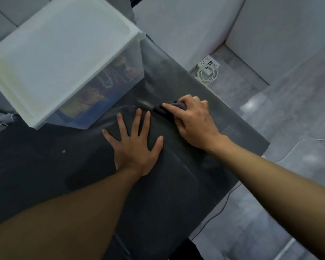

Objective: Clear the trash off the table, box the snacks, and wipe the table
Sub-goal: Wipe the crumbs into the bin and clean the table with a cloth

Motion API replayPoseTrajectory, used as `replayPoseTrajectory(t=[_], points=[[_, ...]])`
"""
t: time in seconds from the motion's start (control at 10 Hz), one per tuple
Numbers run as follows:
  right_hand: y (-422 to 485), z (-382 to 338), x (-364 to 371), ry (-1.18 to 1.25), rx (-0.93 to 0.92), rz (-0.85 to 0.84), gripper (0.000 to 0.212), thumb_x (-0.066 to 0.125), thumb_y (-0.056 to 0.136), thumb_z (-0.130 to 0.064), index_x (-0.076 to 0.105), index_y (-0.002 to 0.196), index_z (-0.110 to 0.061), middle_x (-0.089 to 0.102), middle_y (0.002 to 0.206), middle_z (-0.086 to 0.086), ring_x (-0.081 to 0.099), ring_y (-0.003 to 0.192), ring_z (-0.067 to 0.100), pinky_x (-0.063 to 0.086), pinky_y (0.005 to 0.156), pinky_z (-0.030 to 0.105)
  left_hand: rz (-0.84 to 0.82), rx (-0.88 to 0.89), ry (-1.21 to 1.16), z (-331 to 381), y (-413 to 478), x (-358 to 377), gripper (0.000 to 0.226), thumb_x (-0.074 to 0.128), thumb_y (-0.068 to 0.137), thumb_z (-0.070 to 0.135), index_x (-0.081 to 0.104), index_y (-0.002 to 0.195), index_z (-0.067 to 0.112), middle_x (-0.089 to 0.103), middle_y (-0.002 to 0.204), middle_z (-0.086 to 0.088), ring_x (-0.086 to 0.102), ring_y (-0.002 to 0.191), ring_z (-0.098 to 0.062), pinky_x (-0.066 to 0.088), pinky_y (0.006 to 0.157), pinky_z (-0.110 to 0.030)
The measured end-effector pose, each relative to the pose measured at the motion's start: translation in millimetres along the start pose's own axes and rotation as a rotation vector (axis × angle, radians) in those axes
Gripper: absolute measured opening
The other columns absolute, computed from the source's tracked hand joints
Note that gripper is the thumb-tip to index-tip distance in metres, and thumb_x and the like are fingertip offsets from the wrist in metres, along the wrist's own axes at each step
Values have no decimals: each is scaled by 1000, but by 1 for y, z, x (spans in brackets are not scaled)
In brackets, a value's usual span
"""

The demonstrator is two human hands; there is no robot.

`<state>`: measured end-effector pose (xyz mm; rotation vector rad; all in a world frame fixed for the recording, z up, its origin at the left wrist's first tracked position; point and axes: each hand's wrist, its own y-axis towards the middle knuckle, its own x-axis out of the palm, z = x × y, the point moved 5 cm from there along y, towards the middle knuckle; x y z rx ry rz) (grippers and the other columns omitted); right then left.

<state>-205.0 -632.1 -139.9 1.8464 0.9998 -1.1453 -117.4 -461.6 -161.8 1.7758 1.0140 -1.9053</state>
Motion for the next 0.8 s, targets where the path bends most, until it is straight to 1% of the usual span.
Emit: replayPoseTrajectory(t=[0.1,0.2,0.3,0.4,0.5,0.6,0.7,0.8], points=[[-20,33,-10,6,256,98,41,52,93,-26,63,131,-35,53,109,9,50,100,31,37,82,43,9,-4,18,0,-1,1,76,-2,92,72,-21,155,35,-22,165,11,-18,151,-38,5,108,-79],[-47,33,-14,33,537,180,45,52,90,-24,62,133,-33,51,112,10,48,103,33,38,86,46,32,-1,-11,0,-3,2,73,-3,94,69,-19,156,35,-19,165,12,-17,152,-38,5,109,-79],[-82,0,-12,27,536,152,47,55,90,-21,60,135,-33,51,111,9,46,98,30,38,82,44,33,-3,-30,2,-5,1,70,-3,96,67,-17,156,35,-18,166,13,-16,152,-38,3,110,-78],[-122,-24,-14,6,350,106,46,57,91,-21,59,136,-33,52,111,8,48,94,27,37,77,40,20,18,-49,2,-9,1,69,-3,96,67,-17,156,36,-18,166,13,-17,151,-38,-1,110,-78],[-146,-22,-21,2,215,44,43,55,95,-23,59,137,-32,53,112,7,49,96,25,38,77,39,-19,63,-105,0,-11,-3,70,5,97,68,-14,157,38,-18,166,13,-20,151,-36,-6,111,-76],[-153,-24,-23,-40,388,38,44,54,97,-23,55,139,-33,51,113,6,47,97,25,37,79,37,-94,104,-127,-4,-21,-8,73,16,97,68,-11,157,38,-19,166,12,-21,151,-33,-8,115,-70],[-153,-39,-25,-89,503,-55,44,48,100,-34,49,143,-37,49,122,5,44,105,26,37,85,39,-188,172,-122,-12,-36,-11,76,23,97,66,-11,158,35,-20,166,10,-19,152,-31,-1,119,-64],[-144,-48,-38,-161,537,-174,51,41,99,-53,39,148,-40,40,143,5,34,127,29,32,98,44,-273,253,-91,-19,-51,-25,77,28,98,63,-9,159,33,-17,167,7,-10,154,-30,5,122,-59]])
